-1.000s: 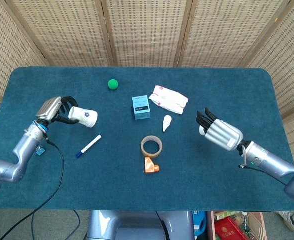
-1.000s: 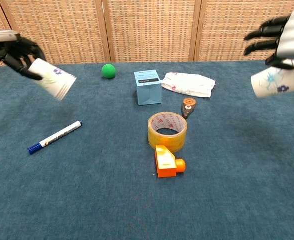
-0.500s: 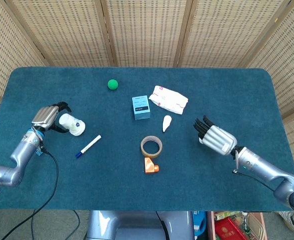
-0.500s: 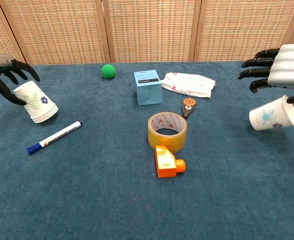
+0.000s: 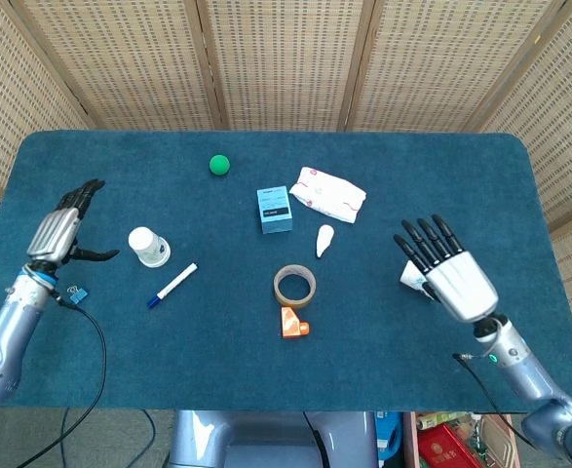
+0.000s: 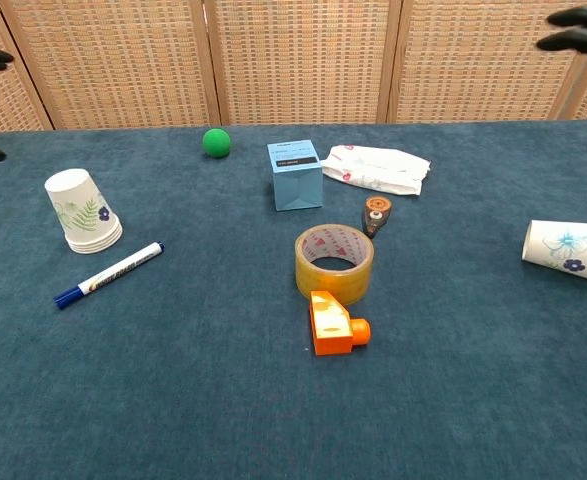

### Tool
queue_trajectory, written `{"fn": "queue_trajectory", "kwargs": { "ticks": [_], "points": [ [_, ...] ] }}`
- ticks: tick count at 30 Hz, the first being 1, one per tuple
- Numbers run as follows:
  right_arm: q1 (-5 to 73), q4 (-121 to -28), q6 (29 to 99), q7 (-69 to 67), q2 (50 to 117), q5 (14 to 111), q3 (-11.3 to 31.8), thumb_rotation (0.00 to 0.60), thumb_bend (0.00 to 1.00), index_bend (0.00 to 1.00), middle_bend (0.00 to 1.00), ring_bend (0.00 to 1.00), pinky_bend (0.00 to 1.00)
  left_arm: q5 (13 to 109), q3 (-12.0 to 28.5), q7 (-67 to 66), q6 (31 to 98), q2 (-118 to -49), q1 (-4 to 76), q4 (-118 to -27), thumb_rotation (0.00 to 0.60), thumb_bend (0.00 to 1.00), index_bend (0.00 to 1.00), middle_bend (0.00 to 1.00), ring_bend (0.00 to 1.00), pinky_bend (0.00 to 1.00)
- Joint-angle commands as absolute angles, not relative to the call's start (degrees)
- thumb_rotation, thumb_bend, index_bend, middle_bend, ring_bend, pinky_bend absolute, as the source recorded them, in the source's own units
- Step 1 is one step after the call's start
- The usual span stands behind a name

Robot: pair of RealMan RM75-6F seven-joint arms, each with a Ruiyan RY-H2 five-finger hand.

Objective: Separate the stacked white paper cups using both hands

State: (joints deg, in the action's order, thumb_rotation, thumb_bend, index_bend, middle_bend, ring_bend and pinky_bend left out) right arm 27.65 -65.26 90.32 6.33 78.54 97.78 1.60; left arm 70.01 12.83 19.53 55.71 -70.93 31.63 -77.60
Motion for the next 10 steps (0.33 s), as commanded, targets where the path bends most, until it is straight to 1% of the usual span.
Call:
{"fn": "queue_trajectory", "kwargs": {
  "ticks": [1,5,7,9,10],
  "points": [
    [19.9,-72.1,98.1,2.0,77.7,94.1,2.0,0.600,0.00,0.00,0.00,0.00,0.00,71.6,11.3,19.0,65.7,-68.0,24.5,-84.3,0.600,0.16,0.00,0.00,0.00,0.00],
    [14.7,-76.5,101.6,1.1,77.0,92.8,0.6,0.600,0.00,0.00,0.00,0.00,0.00,72.9,9.5,15.4,75.1,-68.7,18.9,-88.8,0.600,0.16,0.00,0.00,0.00,0.00],
    [12.8,-77.7,102.4,1.3,76.8,92.3,0.0,0.600,0.00,0.00,0.00,0.00,0.00,73.8,8.4,13.3,78.3,-69.2,16.9,-90.3,0.600,0.16,0.00,0.00,0.00,0.00],
    [10.2,-78.9,103.3,1.3,76.4,91.4,-0.9,0.600,0.00,0.00,0.00,0.00,0.00,76.2,6.2,9.5,81.6,-68.9,14.6,-91.9,0.600,0.16,0.00,0.00,0.00,0.00],
    [9.7,-79.0,103.5,1.0,76.3,91.3,-0.9,0.600,0.00,0.00,0.00,0.00,0.00,76.8,5.8,8.6,82.3,-68.6,14.1,-92.6,0.600,0.16,0.00,0.00,0.00,0.00]
  ]
}}
